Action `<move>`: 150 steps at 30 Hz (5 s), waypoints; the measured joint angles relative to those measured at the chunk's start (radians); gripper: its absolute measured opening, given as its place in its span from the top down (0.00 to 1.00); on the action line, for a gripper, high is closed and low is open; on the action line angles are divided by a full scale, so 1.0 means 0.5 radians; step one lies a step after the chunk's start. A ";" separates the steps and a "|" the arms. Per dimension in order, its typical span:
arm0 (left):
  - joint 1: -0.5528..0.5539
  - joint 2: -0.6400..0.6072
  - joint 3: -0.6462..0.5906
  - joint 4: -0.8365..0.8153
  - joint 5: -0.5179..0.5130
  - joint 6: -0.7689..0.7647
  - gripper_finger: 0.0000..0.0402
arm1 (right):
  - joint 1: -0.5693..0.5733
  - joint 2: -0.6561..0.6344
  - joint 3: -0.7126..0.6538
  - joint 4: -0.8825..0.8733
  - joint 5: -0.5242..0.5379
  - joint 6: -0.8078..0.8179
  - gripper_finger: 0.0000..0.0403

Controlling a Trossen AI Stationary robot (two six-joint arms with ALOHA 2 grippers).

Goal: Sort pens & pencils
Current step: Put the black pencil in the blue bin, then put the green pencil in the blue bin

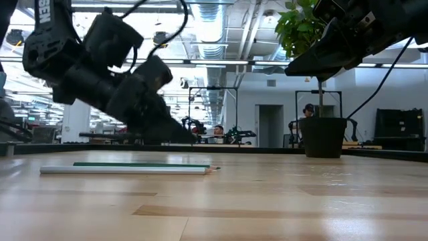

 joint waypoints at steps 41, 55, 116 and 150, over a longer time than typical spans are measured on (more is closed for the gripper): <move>-0.022 -1.082 0.309 -1.194 0.161 0.293 0.97 | -0.002 0.000 0.000 -0.001 0.001 0.000 0.72; -0.390 -1.098 0.309 -1.394 0.553 0.205 0.97 | 0.000 0.000 -0.001 -0.001 0.000 0.016 0.72; -1.763 -0.996 0.056 -1.291 -0.661 -0.345 0.97 | -0.003 0.000 -0.001 0.261 0.000 0.053 0.72; -1.770 -0.976 0.057 -1.501 -0.875 -0.621 0.79 | 0.000 0.000 -0.001 0.256 0.000 0.088 0.72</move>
